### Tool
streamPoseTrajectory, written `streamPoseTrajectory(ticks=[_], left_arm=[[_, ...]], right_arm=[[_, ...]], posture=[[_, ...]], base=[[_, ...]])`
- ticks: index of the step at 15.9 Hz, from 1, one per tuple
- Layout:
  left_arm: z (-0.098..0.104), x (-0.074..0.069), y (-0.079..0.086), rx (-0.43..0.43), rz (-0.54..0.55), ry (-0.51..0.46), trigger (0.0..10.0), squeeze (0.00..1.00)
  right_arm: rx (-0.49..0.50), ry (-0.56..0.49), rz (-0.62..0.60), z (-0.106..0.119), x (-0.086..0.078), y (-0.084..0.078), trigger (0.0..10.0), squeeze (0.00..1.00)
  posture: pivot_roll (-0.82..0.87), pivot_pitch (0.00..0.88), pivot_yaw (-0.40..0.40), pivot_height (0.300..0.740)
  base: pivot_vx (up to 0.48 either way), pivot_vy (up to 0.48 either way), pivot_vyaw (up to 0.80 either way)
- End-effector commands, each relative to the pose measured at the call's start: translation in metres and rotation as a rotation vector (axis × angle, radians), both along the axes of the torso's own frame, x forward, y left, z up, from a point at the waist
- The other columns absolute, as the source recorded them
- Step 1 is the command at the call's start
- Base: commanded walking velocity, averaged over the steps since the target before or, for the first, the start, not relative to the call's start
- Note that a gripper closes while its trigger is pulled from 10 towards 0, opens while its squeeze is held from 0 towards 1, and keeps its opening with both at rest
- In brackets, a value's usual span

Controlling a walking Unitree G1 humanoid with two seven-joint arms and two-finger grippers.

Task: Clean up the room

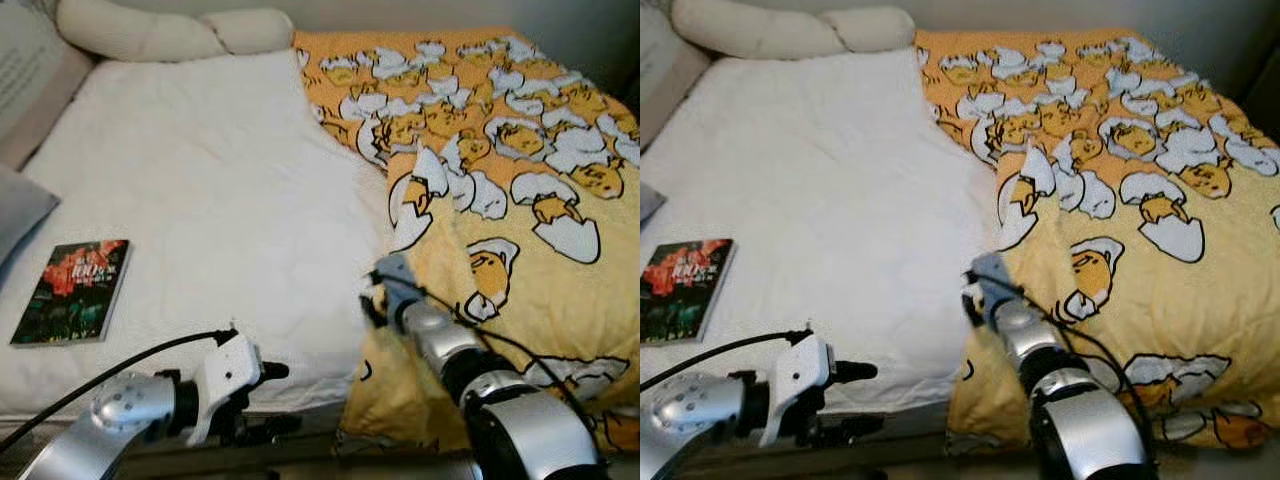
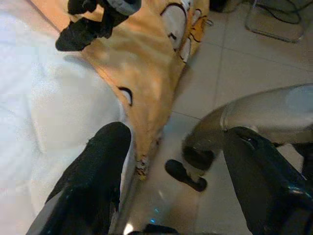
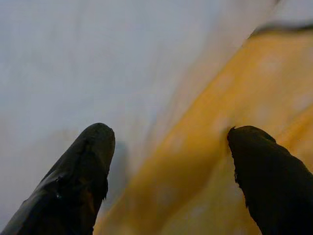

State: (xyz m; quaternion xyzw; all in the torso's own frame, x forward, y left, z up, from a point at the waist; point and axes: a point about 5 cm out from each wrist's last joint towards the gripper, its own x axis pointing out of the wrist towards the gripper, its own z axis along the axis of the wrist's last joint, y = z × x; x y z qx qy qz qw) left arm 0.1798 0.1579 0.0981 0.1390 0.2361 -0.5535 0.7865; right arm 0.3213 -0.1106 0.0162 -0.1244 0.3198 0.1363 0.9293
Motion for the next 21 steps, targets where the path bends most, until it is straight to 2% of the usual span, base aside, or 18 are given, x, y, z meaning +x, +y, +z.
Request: streamPoseTrajectory(ticks=[1, 2, 3, 4, 7, 8, 14, 21], left_arm=[[0.005, -0.001, 0.004, 0.018, 0.009, -0.014, 10.0, 0.00], [0.007, -0.006, 0.005, 0.026, 0.020, -0.007, 10.0, 0.00], [0.007, -0.008, 0.006, 0.029, 0.025, -0.003, 10.0, 0.00], [0.006, -0.011, 0.008, 0.034, 0.033, 0.002, 10.0, 0.00], [0.003, -0.015, 0.009, 0.038, 0.043, 0.007, 10.0, 0.00], [0.000, -0.015, 0.010, 0.041, 0.049, 0.010, 10.0, 0.00], [-0.010, -0.010, 0.007, 0.043, 0.050, 0.011, 10.0, 0.00], [-0.017, -0.007, 0.014, 0.046, 0.054, 0.005, 10.0, 0.00]], right_arm=[[-0.016, 0.002, -0.025, 0.001, 0.001, -0.003, 10.0, 0.00], [-0.066, 0.040, -0.039, -0.008, -0.006, -0.008, 10.0, 0.00], [-0.090, 0.051, -0.040, -0.011, -0.008, -0.010, 3.2, 0.00], [-0.105, 0.071, -0.039, -0.015, -0.012, -0.011, 0.0, 0.00], [-0.096, 0.081, -0.038, -0.018, -0.014, -0.012, 0.0, 0.00], [-0.064, 0.077, -0.029, -0.016, -0.013, -0.011, 0.0, 0.00], [-0.047, 0.077, -0.013, -0.015, -0.012, -0.014, 0.0, 0.00], [-0.012, 0.077, -0.018, -0.014, -0.011, -0.019, 0.0, 0.00]], posture=[[0.21, 0.112, 0.019, 0.740], [0.23, 0.132, 0.014, 0.740], [0.24, 0.139, 0.012, 0.740], [0.24, 0.142, 0.009, 0.740], [0.24, 0.139, 0.003, 0.740], [0.23, 0.135, 0.000, 0.740], [0.23, 0.124, -0.005, 0.740], [0.22, 0.115, -0.009, 0.740]], base=[[0.000, 0.000, 0.00], [0.000, 0.000, 0.00], [0.000, 0.000, 0.00], [0.000, 0.000, 0.00], [0.000, 0.000, 0.00], [0.000, 0.000, 0.00], [0.000, 0.000, 0.00], [0.000, 0.000, 0.00]])
